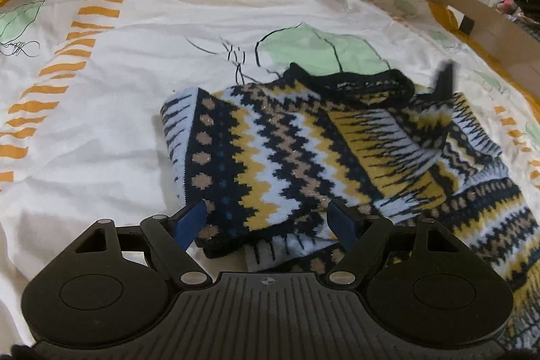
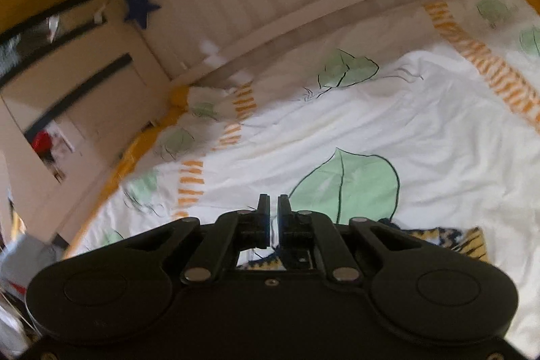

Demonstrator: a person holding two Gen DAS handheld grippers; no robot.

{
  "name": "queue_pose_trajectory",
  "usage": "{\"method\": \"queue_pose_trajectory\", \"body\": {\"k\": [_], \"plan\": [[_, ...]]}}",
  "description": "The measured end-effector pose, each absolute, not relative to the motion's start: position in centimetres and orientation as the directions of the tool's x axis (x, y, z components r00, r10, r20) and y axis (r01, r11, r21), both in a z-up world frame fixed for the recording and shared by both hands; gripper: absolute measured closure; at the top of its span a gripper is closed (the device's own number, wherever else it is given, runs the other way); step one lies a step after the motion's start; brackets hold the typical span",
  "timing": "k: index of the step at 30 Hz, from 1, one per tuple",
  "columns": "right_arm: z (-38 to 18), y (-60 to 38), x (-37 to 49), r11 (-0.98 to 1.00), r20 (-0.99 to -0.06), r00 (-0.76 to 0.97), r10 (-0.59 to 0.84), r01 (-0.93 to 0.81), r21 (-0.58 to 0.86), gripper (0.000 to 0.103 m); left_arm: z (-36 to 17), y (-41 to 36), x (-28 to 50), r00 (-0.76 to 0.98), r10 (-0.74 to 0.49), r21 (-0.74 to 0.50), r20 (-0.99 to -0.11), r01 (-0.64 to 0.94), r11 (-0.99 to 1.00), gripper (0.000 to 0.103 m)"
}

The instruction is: Fold small clothes

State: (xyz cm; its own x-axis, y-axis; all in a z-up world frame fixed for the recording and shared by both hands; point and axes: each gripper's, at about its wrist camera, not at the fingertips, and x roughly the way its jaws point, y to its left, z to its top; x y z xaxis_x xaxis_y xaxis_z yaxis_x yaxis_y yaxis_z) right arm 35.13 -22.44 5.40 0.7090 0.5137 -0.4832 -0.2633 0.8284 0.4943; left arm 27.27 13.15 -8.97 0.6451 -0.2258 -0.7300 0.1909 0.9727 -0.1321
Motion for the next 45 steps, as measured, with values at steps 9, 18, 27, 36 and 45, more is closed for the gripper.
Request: {"method": "queue_pose_trajectory", "body": {"k": [9,18,27,36,45], "plan": [[-4.1,-23.2,35.6,0.913,-0.706,0.605,0.367,-0.088,0.399,0.042,-11.0,14.8,27.9,0.589,-0.181,-0.176,-0.787,0.067,0.982,0.018],[-11.0,-26.0,35.9,0.948,-0.794,0.559,0.237,0.046,0.315,0.038,-11.4,14.7,28.0,0.595,-0.168,-0.166,-0.786,0.059,0.984,0.016],[-6.3,-24.5,34.7,0.894,-0.619,0.677,0.398,-0.135,0.427,0.085,-11.4,14.7,27.7,0.607,-0.162,-0.162,-0.778,0.055,0.985,0.015],[-3.0,-28.7,34.1,0.905,-0.559,0.755,0.343,-0.107,0.411,0.085,-11.3,14.9,27.7,0.617,-0.147,-0.161,-0.774,0.032,0.986,0.015],[-9.6,-28.8,34.2,0.921,-0.682,0.659,0.318,-0.045,0.386,0.081,-10.7,16.4,27.3,0.638,-0.06,-0.134,-0.768,-0.069,0.989,0.015]]}}
